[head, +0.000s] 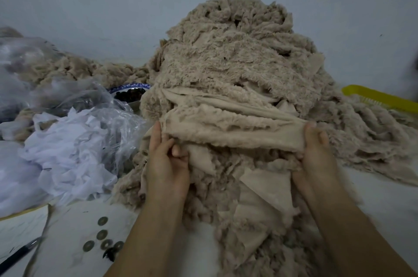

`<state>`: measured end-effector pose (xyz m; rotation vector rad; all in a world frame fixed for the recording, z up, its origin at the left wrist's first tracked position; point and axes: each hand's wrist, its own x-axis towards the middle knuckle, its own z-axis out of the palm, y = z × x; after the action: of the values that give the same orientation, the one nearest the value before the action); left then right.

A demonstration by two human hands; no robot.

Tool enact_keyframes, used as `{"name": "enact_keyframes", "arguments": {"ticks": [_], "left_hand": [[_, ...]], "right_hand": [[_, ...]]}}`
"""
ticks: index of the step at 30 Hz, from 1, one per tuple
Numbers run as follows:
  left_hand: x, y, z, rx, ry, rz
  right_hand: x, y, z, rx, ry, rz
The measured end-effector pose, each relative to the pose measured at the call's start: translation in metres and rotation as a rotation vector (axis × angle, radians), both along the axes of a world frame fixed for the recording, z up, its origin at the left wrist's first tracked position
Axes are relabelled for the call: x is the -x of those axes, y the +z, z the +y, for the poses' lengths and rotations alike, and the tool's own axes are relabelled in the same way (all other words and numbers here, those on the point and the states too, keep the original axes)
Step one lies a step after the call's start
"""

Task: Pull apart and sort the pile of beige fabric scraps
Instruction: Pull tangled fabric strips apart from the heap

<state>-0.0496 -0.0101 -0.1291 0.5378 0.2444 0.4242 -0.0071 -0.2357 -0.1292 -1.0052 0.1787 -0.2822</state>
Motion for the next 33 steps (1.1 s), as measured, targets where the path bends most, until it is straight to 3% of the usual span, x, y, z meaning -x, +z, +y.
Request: {"name": "enact_keyframes", "arguments": {"ticks": [6,10,13,16,21,26,29,33], "left_hand": [[-0.001,-0.003,0.005,-0.119,0.106,0.034],[0.001,-0.002,-0.001,-0.324,0.225,0.16],[0.0,-0.003,0.002,-0.373,0.296,0.25],[0.001,-0.001,-0.001,-0.454,0.232,0.243],[0.008,-0.002,-0.024,-1.081,0.09,0.219],[0.01,-0.005,-0.049,-1.568,-0.131,-0.071],[0.007,-0.012,-0.059,-1.682,-0.124,-0.168],[0.003,-0.008,-0.043,-1.636,0.164,0.015]], "right_hand": [[-0.005,0.0,-0.014,-0.034,0.017,0.024],[-0.006,0.002,-0.016,-0.11,0.06,0.035],[-0.002,0.007,-0.018,-0.225,0.139,0.056],[0.001,0.012,-0.021,-0.271,0.223,0.071],[0.008,0.014,-0.005,-0.237,0.41,0.062],[0.023,0.016,0.017,-0.13,0.647,0.035],[0.03,0.016,0.022,-0.069,0.708,-0.015],[0.029,0.022,0.014,-0.091,0.712,-0.022]]}}
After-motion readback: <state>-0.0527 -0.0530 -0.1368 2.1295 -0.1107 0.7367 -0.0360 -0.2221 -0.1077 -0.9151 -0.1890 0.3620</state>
